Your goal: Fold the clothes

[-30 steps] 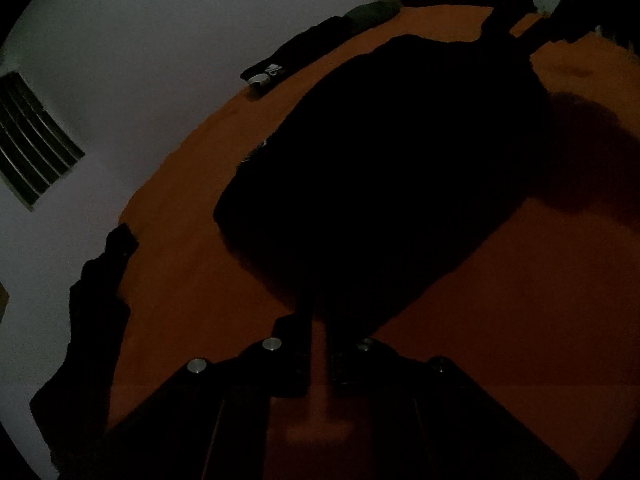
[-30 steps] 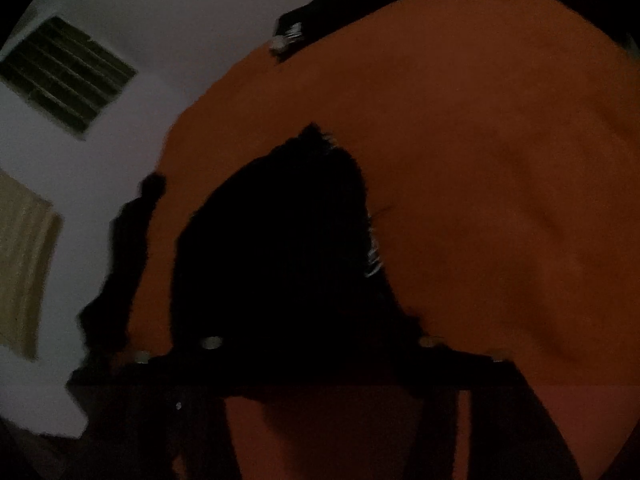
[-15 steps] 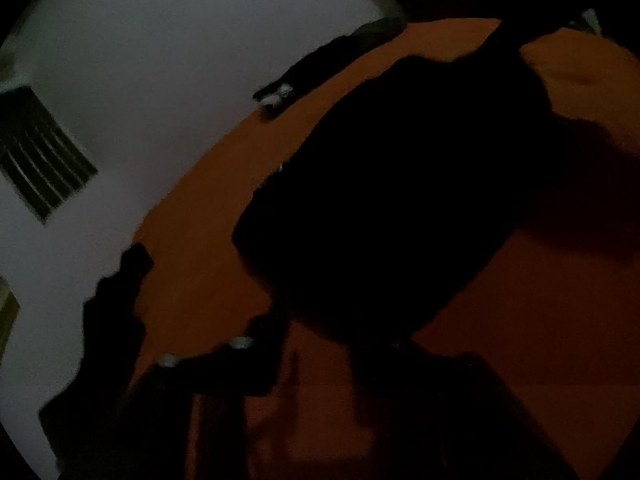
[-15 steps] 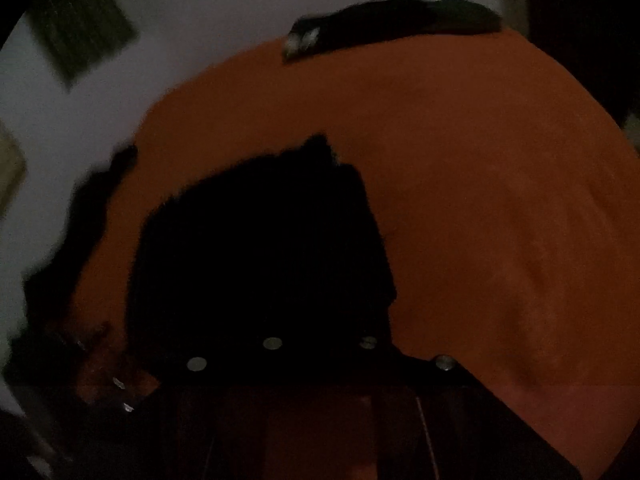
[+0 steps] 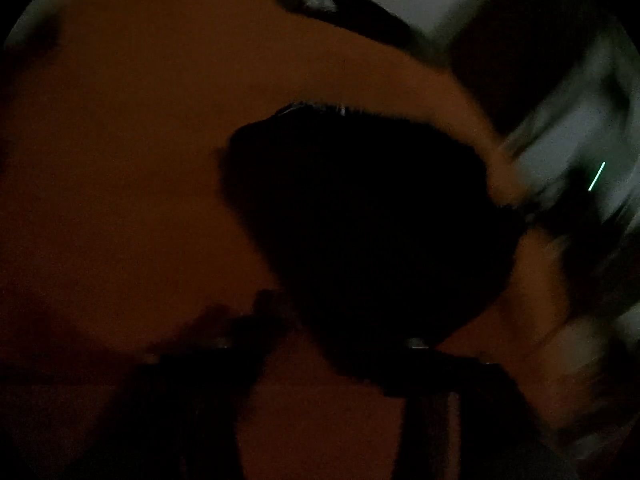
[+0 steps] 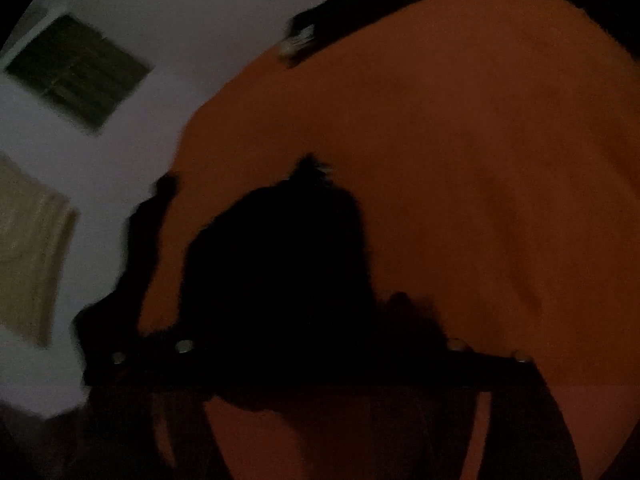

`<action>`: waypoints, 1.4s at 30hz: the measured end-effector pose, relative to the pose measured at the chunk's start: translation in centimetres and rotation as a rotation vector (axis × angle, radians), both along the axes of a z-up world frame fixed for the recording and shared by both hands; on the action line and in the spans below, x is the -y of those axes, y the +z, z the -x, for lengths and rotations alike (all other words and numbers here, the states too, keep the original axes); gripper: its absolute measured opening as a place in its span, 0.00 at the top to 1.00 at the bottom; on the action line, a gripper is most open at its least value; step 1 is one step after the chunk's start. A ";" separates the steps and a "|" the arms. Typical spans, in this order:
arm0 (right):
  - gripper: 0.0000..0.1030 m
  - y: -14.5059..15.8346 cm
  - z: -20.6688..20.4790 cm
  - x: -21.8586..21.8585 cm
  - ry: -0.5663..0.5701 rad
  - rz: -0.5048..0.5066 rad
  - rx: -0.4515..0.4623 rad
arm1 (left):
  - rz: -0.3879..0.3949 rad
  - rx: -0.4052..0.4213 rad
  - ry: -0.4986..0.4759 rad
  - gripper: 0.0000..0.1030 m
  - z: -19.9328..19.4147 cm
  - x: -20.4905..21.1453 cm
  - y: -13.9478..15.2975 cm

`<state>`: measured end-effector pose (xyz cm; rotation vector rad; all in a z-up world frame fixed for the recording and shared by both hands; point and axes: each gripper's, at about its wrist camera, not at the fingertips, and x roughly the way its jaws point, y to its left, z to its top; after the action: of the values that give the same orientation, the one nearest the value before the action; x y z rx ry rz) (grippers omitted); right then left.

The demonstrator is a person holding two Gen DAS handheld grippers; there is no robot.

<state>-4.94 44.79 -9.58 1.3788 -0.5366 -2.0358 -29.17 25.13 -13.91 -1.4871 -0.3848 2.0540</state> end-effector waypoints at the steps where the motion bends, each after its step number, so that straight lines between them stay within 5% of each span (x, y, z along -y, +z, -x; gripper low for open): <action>1: 0.28 -0.5 1.4 0.8 0.051 0.005 0.017 | -0.076 0.066 0.024 0.45 1.5 0.3 -0.8; 6: 0.24 -5.7 8.3 4.3 0.170 -0.051 0.179 | -0.140 0.177 0.027 0.44 5.3 -1.0 -3.7; 12: 0.22 -5.2 11.2 7.7 0.284 0.074 0.142 | -0.199 0.150 -0.004 0.60 5.8 -2.4 -3.6; 14: 0.31 -6.0 12.2 8.9 0.311 0.040 0.160 | -0.203 0.147 0.005 0.75 6.2 -2.3 -3.7; 16: 0.70 -6.2 12.9 9.3 0.316 0.031 0.147 | -0.229 0.108 0.030 0.91 5.9 -1.5 -2.8; 18: 0.76 -5.1 12.8 9.8 0.324 0.025 0.091 | -0.221 0.010 0.026 0.93 5.2 -1.2 -0.3; 20: 0.77 -1.7 11.1 10.4 0.340 -0.025 -0.071 | -0.181 -0.173 -0.023 0.93 3.4 -1.1 4.3; 24: 0.77 8.8 3.1 11.2 0.386 -0.163 -0.619 | -0.033 -0.686 -0.209 0.92 -3.7 -0.2 14.1; 27: 0.76 12.5 -6.3 12.1 0.495 -0.371 -1.093 | 0.173 -0.949 -0.333 0.84 -10.2 1.1 16.4; 28: 0.73 12.3 -9.1 12.4 0.542 -0.436 -1.201 | 0.252 -0.974 -0.366 0.79 -12.1 1.4 15.5; 31: 0.68 7.9 -16.1 12.9 0.742 -0.623 -1.376 | 0.478 -0.997 -0.479 0.70 -17.2 2.1 10.5; 33: 0.68 2.4 -20.2 12.5 0.959 -0.776 -1.445 | 0.669 -1.051 -0.665 0.68 -22.4 2.7 4.9; 37: 0.67 -6.9 -26.6 10.2 1.300 -1.000 -1.585 | 0.866 -1.158 -0.929 0.69 -31.0 5.8 -2.6; 39: 0.67 -8.5 -28.1 9.5 1.295 -1.064 -1.653 | 0.916 -1.196 -0.946 0.69 -33.2 7.0 -3.4; 42: 0.60 -6.9 -27.5 9.3 1.232 -1.124 -1.577 | 0.927 -1.114 -0.913 0.69 -33.9 8.2 -2.2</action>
<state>22.55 35.54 -16.51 -0.0801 1.7938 -1.4766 4.74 16.94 -16.06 -0.4198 1.5187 1.8765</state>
